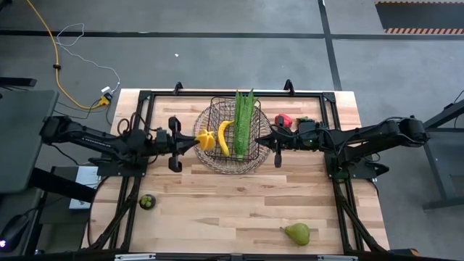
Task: Build produce basket
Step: Put the yellow starfruit into the black wire basket
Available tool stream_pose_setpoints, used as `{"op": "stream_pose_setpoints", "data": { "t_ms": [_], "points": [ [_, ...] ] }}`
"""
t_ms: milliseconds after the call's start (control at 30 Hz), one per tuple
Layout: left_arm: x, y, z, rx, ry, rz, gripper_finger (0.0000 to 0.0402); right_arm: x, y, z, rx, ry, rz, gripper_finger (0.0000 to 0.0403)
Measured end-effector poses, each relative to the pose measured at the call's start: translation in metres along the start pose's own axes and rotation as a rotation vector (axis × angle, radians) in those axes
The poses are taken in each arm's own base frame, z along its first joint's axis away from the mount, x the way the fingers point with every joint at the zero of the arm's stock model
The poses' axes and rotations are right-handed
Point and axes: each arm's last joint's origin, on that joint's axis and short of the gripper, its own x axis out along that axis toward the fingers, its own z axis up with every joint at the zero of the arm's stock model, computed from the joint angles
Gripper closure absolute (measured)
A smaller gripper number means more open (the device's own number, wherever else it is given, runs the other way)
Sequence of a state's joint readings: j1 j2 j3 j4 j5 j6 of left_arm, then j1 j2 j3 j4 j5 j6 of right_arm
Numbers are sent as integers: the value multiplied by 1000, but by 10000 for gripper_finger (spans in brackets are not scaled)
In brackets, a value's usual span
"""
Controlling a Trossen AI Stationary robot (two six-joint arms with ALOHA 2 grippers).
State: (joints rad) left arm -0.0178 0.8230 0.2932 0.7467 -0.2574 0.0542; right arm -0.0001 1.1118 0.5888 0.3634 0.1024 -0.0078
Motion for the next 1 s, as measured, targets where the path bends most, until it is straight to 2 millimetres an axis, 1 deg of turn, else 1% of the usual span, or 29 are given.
{"op": "stream_pose_setpoints", "data": {
  "t_ms": [400,667,800,1000],
  "points": [
    [0,0,0,0,1,14,394,0,0,0,0,0,0,402],
    [2,0,1,-53,-6,30,394,0,0,0,0,0,0,402],
    [15,-2,-3,-56,47,79,394,0,0,0,0,0,0,402],
    [58,-9,-20,-13,227,183,394,0,0,0,0,1,0,402]
  ]
}}
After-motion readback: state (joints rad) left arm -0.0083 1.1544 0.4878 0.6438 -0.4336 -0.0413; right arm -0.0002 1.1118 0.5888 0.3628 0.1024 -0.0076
